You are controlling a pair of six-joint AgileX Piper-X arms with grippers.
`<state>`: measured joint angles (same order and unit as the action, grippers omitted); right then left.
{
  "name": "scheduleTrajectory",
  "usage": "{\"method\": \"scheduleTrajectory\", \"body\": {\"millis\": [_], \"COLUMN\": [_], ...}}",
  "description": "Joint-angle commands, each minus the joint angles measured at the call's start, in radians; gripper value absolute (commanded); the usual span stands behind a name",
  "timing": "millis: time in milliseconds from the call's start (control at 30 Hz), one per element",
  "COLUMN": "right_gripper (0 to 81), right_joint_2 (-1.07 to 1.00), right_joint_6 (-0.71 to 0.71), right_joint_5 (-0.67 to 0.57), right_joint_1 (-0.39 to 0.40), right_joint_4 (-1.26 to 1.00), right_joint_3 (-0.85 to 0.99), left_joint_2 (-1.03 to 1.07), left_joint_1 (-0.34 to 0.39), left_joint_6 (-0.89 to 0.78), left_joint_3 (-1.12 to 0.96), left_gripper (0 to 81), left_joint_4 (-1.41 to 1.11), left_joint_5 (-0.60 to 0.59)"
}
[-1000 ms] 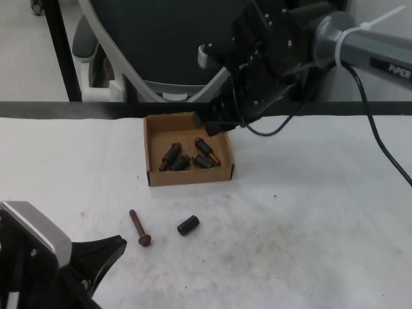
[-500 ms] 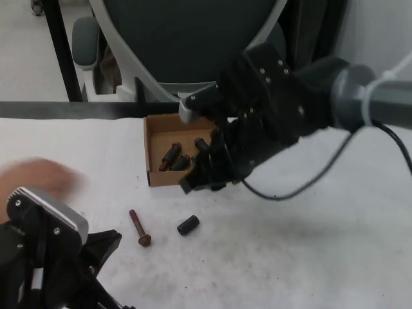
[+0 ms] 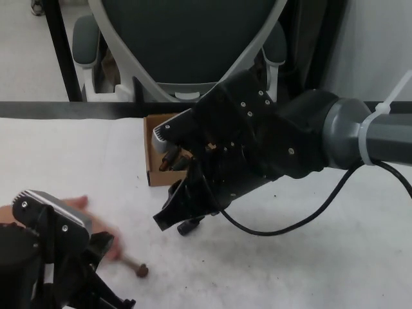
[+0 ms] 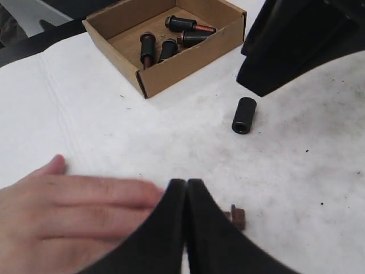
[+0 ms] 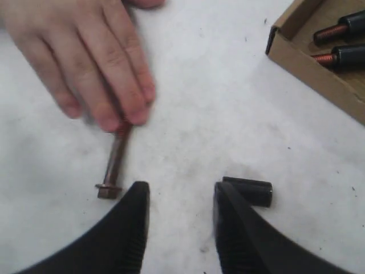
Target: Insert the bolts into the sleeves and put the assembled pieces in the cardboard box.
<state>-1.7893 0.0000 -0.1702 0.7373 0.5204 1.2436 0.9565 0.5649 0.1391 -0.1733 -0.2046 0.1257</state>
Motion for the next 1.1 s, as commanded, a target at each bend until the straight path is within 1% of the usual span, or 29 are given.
{"method": "scheduleTrajectory", "body": {"millis": [0,100,200,267,400,467,567,767,1067], "right_gripper": [35.7,35.7,35.7,35.7,35.7,35.7,35.7,35.7,35.7], "right_joint_2": [0.017,0.017,0.017,0.017,0.017,0.017,0.017,0.017,0.017], "right_joint_6": [0.000,-0.007,0.018,0.025,0.007,-0.010,-0.027,-0.037,-0.042], "right_joint_5": [-0.009,-0.007,0.011,0.011,0.011,0.011,0.011,0.011,0.031], "right_joint_1": [0.002,-0.001,-0.001,-0.001,-0.001,-0.001,-0.002,-0.002,-0.011], "right_joint_4": [0.030,0.050,0.050,0.052,0.076,0.087,0.094,0.095,0.149], "right_joint_3": [-0.001,-0.001,-0.001,-0.001,-0.001,-0.001,-0.001,-0.001,-0.001], "left_joint_2": [0.002,0.002,0.002,0.002,0.002,0.002,0.002,0.052,0.193], "left_joint_1": [0.003,0.003,0.001,-0.009,-0.042,-0.049,-0.063,-0.079,-0.085], "left_joint_6": [0.003,0.037,0.064,0.144,0.357,0.427,0.504,0.520,0.602], "left_joint_3": [-0.011,-0.011,-0.016,-0.030,-0.035,-0.035,-0.035,-0.035,-0.095], "left_gripper": [0.8,0.8,0.8,0.0,8.6,11.7,12.3,12.3,12.3], "left_joint_4": [-0.042,-0.063,-0.053,-0.010,0.035,0.051,0.073,0.104,0.112], "left_joint_5": [0.016,0.016,0.016,0.000,-0.109,-0.133,-0.136,-0.231,-0.201]}}
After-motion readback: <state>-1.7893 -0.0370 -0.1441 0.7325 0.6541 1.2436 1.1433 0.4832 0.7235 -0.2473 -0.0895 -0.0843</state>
